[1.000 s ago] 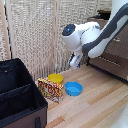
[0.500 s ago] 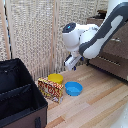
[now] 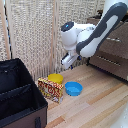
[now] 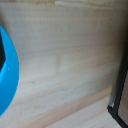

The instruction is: Kindly move your gripper toward the top drawer's handle. With caution, hold the handle robustly using your gripper and pull open the top drawer. Let the handle go. Relocate your gripper to the bowl placed in the background. Gently hold the bowl using your gripper. Bring the gripper and the bowl to the ajar drawer. Softly release the bowl into it.

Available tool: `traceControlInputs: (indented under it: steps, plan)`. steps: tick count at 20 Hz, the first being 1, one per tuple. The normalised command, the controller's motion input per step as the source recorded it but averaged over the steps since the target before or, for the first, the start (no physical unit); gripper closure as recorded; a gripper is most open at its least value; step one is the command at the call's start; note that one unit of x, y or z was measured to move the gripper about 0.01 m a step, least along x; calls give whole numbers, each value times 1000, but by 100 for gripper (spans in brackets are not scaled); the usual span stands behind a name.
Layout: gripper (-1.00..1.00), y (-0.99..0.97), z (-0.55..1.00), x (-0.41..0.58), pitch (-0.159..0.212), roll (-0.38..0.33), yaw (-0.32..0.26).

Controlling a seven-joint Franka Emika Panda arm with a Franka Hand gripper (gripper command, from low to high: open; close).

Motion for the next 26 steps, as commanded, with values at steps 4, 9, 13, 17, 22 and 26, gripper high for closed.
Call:
traceControlInputs:
  steps: [4, 9, 13, 17, 22, 26]
  plan:
    - [-100, 96, 154, 712, 78, 188, -131]
    - [-100, 140, 27, 599, 146, 293, -146]
    - [-100, 120, 28, 485, 151, 297, -187]
    - [-100, 61, 158, 343, 123, 248, -239]
    - [-100, 37, 305, 243, 83, 189, -267]
    - [-100, 13, 446, 131, 36, 131, -294]
